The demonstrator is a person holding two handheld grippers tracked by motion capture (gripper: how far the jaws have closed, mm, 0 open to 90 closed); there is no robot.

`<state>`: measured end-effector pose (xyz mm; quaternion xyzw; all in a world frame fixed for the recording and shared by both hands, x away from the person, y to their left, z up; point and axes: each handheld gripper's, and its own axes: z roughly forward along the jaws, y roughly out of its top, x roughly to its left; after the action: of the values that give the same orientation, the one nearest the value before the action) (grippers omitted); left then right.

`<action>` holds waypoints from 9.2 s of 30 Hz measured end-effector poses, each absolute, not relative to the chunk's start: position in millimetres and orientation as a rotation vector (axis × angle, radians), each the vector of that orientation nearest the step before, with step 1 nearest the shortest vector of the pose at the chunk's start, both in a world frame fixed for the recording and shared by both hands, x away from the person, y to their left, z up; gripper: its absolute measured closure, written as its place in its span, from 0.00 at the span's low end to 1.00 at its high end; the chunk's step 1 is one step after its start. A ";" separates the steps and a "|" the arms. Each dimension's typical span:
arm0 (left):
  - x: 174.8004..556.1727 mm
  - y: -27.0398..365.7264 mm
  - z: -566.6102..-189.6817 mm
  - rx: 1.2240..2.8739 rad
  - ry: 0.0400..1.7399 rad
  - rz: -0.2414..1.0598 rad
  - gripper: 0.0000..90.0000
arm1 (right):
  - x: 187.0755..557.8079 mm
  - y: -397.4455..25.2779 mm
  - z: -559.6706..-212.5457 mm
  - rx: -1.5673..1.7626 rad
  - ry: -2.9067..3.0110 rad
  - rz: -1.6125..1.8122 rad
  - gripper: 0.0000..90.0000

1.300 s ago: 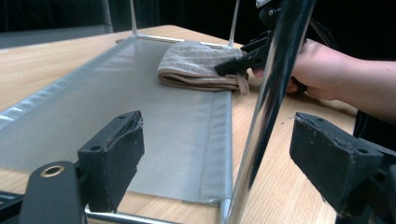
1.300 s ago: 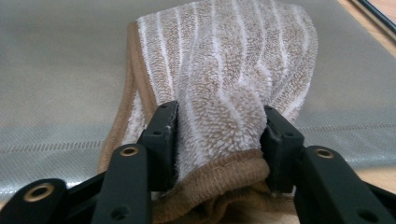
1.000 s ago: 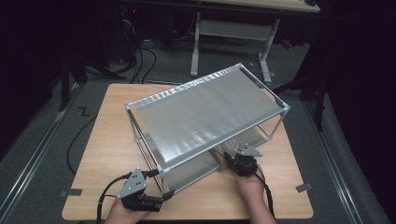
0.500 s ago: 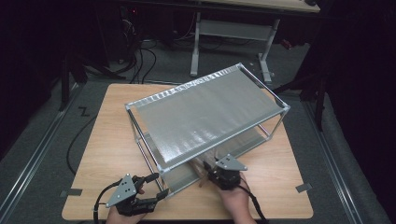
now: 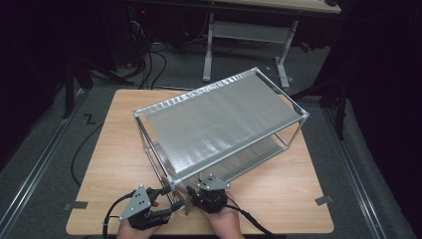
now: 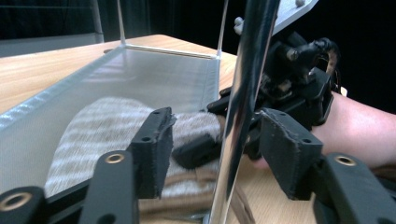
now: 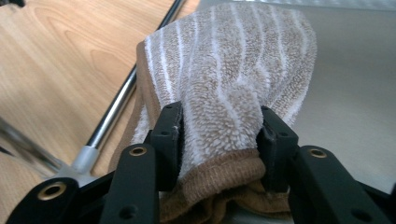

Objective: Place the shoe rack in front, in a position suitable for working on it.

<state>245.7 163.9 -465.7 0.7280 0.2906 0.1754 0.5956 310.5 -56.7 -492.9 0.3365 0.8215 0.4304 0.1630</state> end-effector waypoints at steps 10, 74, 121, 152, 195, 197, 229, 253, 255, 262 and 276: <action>246.3 153.8 -461.5 1.689 0.656 0.432 0.70 | 308.1 -55.9 -496.0 0.954 2.348 1.290 0.58; 242.1 155.9 -463.5 1.656 0.678 0.422 0.88 | 373.2 -177.8 -498.7 1.143 2.155 1.016 0.58; 228.6 163.0 -464.9 1.647 0.681 0.429 0.88 | 397.3 -275.1 -495.5 1.314 1.981 0.879 0.62; 230.5 161.8 -467.2 1.630 0.668 0.420 0.88 | 314.2 -92.6 -498.9 1.030 2.295 1.044 0.59; 230.7 160.0 -466.6 1.642 0.661 0.416 0.88 | 301.8 -71.1 -500.3 0.952 2.370 1.107 0.58; 230.7 159.9 -466.6 1.641 0.662 0.416 0.88 | 305.4 -77.6 -500.0 0.970 2.361 1.094 0.58; 230.8 159.6 -466.7 1.638 0.666 0.409 0.88 | 375.8 -225.1 -498.0 1.242 2.074 0.902 0.58; 229.1 160.9 -465.7 1.639 0.680 0.411 0.88 | 399.1 -310.5 -495.6 1.386 1.885 0.803 0.57; 229.4 160.9 -465.8 1.637 0.683 0.405 0.88 | 399.3 -310.1 -496.2 1.377 1.883 0.800 0.57; 229.8 161.8 -466.0 1.633 0.683 0.388 0.87 | 396.8 -303.5 -496.5 1.380 1.896 0.810 0.58; 229.9 160.1 -466.4 1.625 0.679 0.389 0.87 | 373.2 -234.7 -498.9 1.293 2.029 0.880 0.59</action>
<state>229.9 160.1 -466.4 0.7068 0.2954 0.1694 0.6201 373.2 -234.7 -498.9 0.4838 0.7590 0.3292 0.2855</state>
